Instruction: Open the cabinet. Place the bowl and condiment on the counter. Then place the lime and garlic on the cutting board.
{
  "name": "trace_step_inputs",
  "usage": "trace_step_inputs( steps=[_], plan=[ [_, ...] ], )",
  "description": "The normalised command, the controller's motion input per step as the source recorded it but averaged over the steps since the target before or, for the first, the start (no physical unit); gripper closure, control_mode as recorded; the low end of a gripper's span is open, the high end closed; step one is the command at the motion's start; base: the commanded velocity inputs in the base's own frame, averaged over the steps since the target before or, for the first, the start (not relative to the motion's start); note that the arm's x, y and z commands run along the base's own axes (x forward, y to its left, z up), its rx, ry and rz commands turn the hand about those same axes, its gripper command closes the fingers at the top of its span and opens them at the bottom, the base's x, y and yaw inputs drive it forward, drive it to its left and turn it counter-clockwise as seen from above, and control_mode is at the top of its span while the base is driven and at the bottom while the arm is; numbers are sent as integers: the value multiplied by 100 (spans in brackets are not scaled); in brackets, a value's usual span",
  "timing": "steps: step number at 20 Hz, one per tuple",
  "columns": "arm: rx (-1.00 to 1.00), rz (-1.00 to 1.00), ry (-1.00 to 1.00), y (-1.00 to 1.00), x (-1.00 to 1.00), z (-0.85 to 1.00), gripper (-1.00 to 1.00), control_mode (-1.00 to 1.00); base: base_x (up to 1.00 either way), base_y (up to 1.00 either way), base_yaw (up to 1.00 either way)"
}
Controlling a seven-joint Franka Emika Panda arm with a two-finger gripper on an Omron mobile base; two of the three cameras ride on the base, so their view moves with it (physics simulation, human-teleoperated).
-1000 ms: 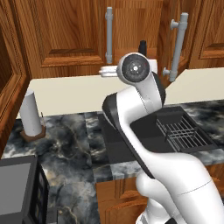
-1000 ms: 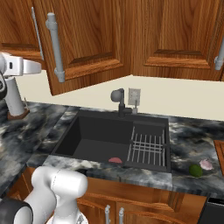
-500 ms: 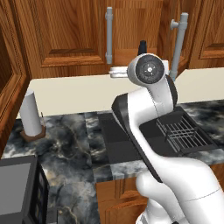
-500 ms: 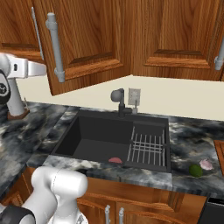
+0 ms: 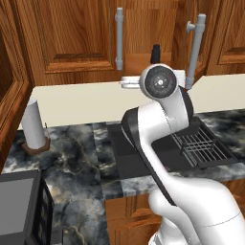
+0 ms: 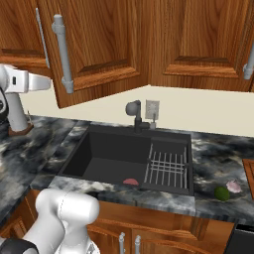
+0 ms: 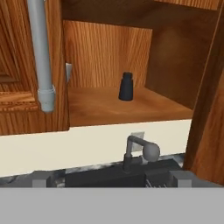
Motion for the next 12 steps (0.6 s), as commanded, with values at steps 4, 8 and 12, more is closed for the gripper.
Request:
trace_step_inputs(
  steps=[4,8,12],
  plan=[
    [0,0,0,37,17,-4,-100,-100,0,0,0],
    [0,0,0,33,20,0,-100,-100,0,0,0],
    [0,0,7,4,46,0,-100,-100,0,0,0]
  ],
)
